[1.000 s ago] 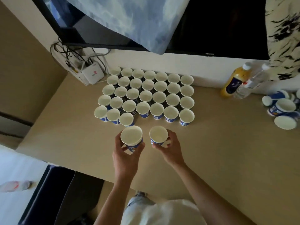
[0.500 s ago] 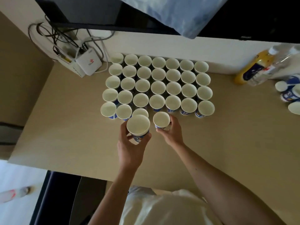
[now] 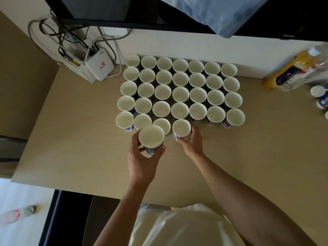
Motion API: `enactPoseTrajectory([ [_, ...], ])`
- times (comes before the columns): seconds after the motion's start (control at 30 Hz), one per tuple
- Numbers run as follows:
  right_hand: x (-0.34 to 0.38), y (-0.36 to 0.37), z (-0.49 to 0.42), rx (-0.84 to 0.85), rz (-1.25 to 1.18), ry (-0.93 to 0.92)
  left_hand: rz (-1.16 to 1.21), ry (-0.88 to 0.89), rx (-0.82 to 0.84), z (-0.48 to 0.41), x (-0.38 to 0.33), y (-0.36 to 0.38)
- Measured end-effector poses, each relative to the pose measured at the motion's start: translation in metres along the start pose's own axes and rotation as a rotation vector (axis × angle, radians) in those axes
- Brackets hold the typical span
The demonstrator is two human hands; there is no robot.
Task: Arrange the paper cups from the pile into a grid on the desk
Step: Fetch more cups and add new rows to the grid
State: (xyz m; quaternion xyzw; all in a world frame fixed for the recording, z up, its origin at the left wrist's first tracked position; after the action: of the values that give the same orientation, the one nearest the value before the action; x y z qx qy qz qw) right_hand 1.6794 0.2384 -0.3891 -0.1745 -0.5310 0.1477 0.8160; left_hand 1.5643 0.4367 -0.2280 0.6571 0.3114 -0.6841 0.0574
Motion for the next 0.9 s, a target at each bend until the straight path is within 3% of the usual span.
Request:
enactPoseTrajectory([
  [0.3, -0.013, -0.006, 0.000, 0.073, -0.005, 0.048, 0.024, 0.023, 0.045, -0.004, -0.003, 0.012],
  [0.5, 0.000, -0.063, 0.034, -0.043, -0.098, -0.006, 0.063, 0.044, 0.124, 0.002, -0.013, 0.037],
  [0.7, 0.049, -0.089, 0.073, 0.334, -0.013, -0.135, 0.102, 0.036, 0.330, 0.008, -0.021, 0.081],
  [0.9, 0.050, -0.097, 0.075, 0.331, -0.013, -0.142, 0.113, 0.070, 0.489, 0.010, -0.023, 0.107],
])
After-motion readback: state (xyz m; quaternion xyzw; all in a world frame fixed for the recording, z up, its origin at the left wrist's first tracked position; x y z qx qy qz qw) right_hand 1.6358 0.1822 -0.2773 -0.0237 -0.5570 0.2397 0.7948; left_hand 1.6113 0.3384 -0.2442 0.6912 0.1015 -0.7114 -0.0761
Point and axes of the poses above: each hand's wrist, its own z-axis away from the middle knuckle, its own y-axis out of the palm, x = y × z, the point moved 7 cm from there along -z, towards the middle knuckle, and after that the axes turned 11 degrees about y, right-handed, at the moved point
